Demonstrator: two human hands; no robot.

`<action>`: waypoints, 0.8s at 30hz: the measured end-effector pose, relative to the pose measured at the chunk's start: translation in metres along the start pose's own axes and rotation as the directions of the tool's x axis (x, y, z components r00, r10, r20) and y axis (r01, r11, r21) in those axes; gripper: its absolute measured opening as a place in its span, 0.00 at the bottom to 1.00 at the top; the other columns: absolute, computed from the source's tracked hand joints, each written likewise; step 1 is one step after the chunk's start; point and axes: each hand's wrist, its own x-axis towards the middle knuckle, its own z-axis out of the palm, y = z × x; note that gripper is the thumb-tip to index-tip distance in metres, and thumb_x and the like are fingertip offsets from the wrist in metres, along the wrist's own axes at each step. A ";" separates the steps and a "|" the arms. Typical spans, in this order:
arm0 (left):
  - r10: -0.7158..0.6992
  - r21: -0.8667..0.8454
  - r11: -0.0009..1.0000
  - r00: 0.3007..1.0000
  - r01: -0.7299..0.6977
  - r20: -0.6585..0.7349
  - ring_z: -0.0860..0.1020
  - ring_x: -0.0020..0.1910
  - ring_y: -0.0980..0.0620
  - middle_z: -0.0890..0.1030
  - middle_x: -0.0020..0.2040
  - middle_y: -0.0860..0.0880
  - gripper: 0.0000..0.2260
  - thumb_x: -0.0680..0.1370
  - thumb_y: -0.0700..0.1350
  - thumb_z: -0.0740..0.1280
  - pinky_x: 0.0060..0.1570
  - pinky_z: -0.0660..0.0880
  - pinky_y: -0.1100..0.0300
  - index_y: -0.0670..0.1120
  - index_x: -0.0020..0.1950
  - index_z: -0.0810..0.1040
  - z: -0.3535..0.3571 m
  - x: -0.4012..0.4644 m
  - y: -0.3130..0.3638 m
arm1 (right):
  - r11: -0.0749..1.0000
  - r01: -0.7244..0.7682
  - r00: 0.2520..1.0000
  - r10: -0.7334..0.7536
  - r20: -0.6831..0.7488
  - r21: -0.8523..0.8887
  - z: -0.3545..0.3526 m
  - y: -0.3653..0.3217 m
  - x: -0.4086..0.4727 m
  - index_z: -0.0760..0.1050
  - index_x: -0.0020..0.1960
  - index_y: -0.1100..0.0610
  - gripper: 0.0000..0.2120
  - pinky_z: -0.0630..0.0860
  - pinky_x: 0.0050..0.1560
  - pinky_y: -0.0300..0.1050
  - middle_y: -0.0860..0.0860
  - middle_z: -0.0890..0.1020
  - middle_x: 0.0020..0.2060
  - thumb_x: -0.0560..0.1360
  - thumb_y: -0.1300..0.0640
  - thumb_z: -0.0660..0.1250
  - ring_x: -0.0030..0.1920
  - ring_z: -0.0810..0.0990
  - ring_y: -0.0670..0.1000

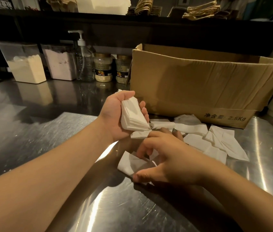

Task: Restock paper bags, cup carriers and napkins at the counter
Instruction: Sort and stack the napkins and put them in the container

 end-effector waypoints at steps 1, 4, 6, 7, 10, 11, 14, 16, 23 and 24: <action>0.000 0.005 1.000 1.000 0.000 -0.002 0.77 0.39 0.48 0.78 0.46 0.44 0.14 0.76 0.49 0.67 0.49 0.76 0.52 0.43 0.58 0.76 0.000 0.000 0.000 | 1.000 0.005 1.000 -0.005 0.007 0.028 0.000 -0.001 0.000 0.76 0.53 0.39 0.20 0.69 0.63 0.47 0.36 0.72 0.53 0.67 0.31 0.74 0.57 0.68 0.40; -0.006 0.014 1.000 1.000 0.006 -0.003 0.77 0.39 0.48 0.78 0.46 0.44 0.15 0.75 0.49 0.68 0.47 0.76 0.52 0.44 0.59 0.75 0.001 0.000 -0.001 | 0.998 0.013 0.999 -0.014 0.029 0.062 0.001 -0.002 0.000 0.76 0.55 0.40 0.18 0.71 0.59 0.43 0.37 0.74 0.51 0.69 0.36 0.75 0.54 0.71 0.41; -0.007 0.014 1.000 1.000 0.007 -0.003 0.77 0.39 0.48 0.78 0.46 0.44 0.16 0.74 0.48 0.68 0.47 0.77 0.52 0.44 0.60 0.75 0.001 0.000 -0.001 | 0.997 0.022 0.999 -0.025 0.042 0.072 0.002 -0.004 0.001 0.75 0.53 0.40 0.15 0.71 0.58 0.43 0.38 0.74 0.50 0.71 0.37 0.75 0.53 0.71 0.41; -0.006 0.016 1.000 1.000 0.006 -0.002 0.77 0.39 0.48 0.78 0.47 0.45 0.17 0.74 0.48 0.68 0.47 0.77 0.52 0.44 0.60 0.75 0.000 0.000 -0.001 | 0.996 0.031 0.998 -0.035 0.046 0.088 0.002 -0.005 0.001 0.75 0.51 0.40 0.13 0.72 0.57 0.42 0.38 0.74 0.49 0.71 0.39 0.75 0.53 0.71 0.41; -0.004 0.028 1.000 1.000 0.004 -0.001 0.77 0.40 0.48 0.78 0.47 0.44 0.18 0.74 0.49 0.68 0.48 0.77 0.52 0.44 0.61 0.74 -0.001 0.001 -0.001 | 0.990 0.084 0.996 -0.087 0.015 0.115 0.004 -0.003 0.000 0.77 0.50 0.41 0.10 0.74 0.54 0.40 0.37 0.75 0.48 0.73 0.43 0.75 0.53 0.72 0.40; -0.002 0.033 0.999 1.000 0.002 0.000 0.77 0.40 0.48 0.78 0.46 0.44 0.18 0.74 0.49 0.68 0.48 0.77 0.52 0.44 0.61 0.75 -0.002 0.002 -0.001 | 0.986 0.100 0.995 -0.101 -0.003 0.134 0.004 -0.002 -0.001 0.78 0.50 0.42 0.08 0.75 0.53 0.39 0.37 0.76 0.48 0.74 0.45 0.75 0.52 0.73 0.39; 0.003 0.040 0.999 1.000 -0.003 -0.001 0.77 0.40 0.48 0.78 0.46 0.44 0.16 0.74 0.49 0.68 0.48 0.77 0.52 0.44 0.60 0.75 -0.001 0.002 -0.002 | 0.954 0.097 0.995 -0.102 0.003 0.285 0.002 0.000 -0.003 0.79 0.54 0.43 0.10 0.80 0.52 0.40 0.38 0.81 0.50 0.75 0.53 0.75 0.51 0.79 0.40; 0.002 0.045 0.999 1.000 -0.002 -0.006 0.77 0.40 0.48 0.78 0.45 0.45 0.15 0.75 0.49 0.68 0.47 0.77 0.52 0.44 0.59 0.75 0.000 0.001 -0.002 | 0.943 0.086 0.995 -0.095 0.015 0.320 -0.002 0.002 -0.004 0.80 0.57 0.44 0.12 0.80 0.54 0.39 0.39 0.82 0.51 0.76 0.55 0.74 0.52 0.81 0.40; -0.003 0.075 0.997 1.000 0.004 -0.019 0.77 0.41 0.48 0.79 0.46 0.45 0.18 0.74 0.50 0.68 0.45 0.77 0.53 0.45 0.62 0.76 -0.003 0.003 -0.002 | 0.869 -0.012 0.993 0.067 -0.094 0.494 -0.010 0.010 -0.001 0.81 0.56 0.45 0.08 0.82 0.52 0.37 0.41 0.84 0.50 0.78 0.52 0.72 0.50 0.82 0.38; 0.002 0.077 0.997 1.000 0.000 -0.023 0.78 0.41 0.48 0.79 0.46 0.45 0.19 0.73 0.50 0.68 0.45 0.78 0.52 0.45 0.62 0.75 -0.003 0.004 -0.002 | 0.875 -0.022 0.992 0.079 -0.097 0.483 -0.010 0.012 0.000 0.80 0.57 0.44 0.09 0.81 0.53 0.36 0.40 0.84 0.51 0.77 0.52 0.72 0.50 0.82 0.37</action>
